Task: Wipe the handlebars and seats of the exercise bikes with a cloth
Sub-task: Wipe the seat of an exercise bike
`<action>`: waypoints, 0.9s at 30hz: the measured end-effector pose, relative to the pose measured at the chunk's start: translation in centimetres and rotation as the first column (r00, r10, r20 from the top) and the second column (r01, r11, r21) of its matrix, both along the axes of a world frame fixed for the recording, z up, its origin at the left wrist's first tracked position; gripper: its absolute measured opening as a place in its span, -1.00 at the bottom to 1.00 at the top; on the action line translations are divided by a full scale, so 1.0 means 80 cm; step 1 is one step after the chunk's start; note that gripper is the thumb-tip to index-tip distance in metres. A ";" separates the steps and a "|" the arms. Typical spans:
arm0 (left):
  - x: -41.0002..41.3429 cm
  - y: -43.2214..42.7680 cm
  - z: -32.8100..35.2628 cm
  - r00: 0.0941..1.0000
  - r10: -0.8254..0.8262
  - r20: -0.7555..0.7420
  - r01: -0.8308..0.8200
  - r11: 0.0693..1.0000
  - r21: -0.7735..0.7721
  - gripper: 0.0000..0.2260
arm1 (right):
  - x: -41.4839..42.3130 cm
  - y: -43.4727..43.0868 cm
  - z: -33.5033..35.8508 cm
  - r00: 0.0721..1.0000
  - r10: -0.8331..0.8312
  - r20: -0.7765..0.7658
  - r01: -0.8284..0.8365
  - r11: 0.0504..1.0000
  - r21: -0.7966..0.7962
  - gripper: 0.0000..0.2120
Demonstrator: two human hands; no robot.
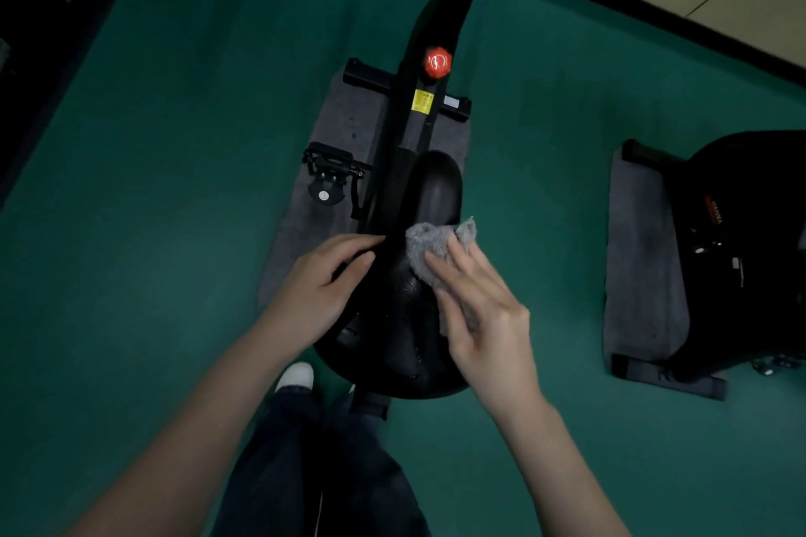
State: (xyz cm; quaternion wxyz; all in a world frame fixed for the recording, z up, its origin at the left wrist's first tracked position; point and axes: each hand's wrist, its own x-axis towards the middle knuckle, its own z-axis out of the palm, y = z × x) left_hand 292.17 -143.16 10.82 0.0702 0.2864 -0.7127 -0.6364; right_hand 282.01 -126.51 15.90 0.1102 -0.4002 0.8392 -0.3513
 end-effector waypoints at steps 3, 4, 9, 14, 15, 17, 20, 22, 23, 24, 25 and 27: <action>0.006 0.004 0.002 1.000 0.016 -0.023 -0.016 1.000 -0.017 -0.79 | -0.005 -0.009 0.000 1.000 -0.017 0.004 0.017 1.000 -0.021 -0.67; 0.007 0.005 0.002 0.999 0.020 -0.028 -0.021 1.000 -0.019 -0.78 | -0.006 -0.018 -0.001 0.999 -0.047 0.009 0.047 0.998 -0.032 -0.68; 0.013 0.005 0.003 0.999 0.030 -0.028 -0.030 1.000 0.005 -0.76 | 0.018 -0.030 -0.007 0.998 0.066 -0.016 -0.066 0.998 -0.019 -0.69; 0.011 0.005 0.003 1.000 0.013 -0.029 -0.013 1.000 -0.015 -0.72 | 0.020 0.018 0.000 0.999 0.035 0.022 -0.035 0.999 -0.012 -0.70; 0.011 0.005 0.003 0.999 0.014 -0.029 -0.015 1.000 -0.009 -0.72 | 0.019 0.023 0.002 0.998 -0.047 0.035 0.047 0.999 -0.014 -0.70; 0.012 0.006 0.003 0.999 0.022 -0.026 -0.022 1.000 0.003 -0.73 | 0.017 0.019 0.003 0.980 -0.178 0.088 0.181 0.983 -0.022 -0.70; 0.013 0.006 0.002 1.000 0.025 -0.017 -0.025 1.000 0.001 -0.74 | 0.016 -0.003 0.002 0.958 -0.254 0.137 0.260 0.965 -0.027 -0.69; 0.013 0.006 0.002 1.000 0.023 -0.021 -0.023 1.000 -0.008 -0.74 | 0.022 -0.003 0.003 0.962 -0.249 0.115 0.254 0.967 -0.031 -0.68; 0.013 0.006 0.002 1.000 0.022 -0.020 -0.022 1.000 -0.010 -0.74 | 0.027 0.004 0.002 0.970 -0.227 0.082 0.231 0.972 -0.036 -0.69; 0.013 0.006 0.002 1.000 0.019 -0.018 -0.019 1.000 -0.009 -0.74 | 0.032 0.014 0.001 0.979 -0.202 0.042 0.203 0.978 -0.039 -0.71; 0.013 0.006 0.003 1.000 0.018 -0.017 -0.018 1.000 -0.007 -0.74 | 0.034 0.024 0.000 0.983 -0.182 0.005 0.182 0.983 -0.038 -0.72; 0.012 0.006 0.003 1.000 0.022 -0.023 -0.022 1.000 -0.010 -0.74 | 0.030 0.036 -0.001 0.982 -0.185 -0.031 0.184 0.982 -0.038 -0.72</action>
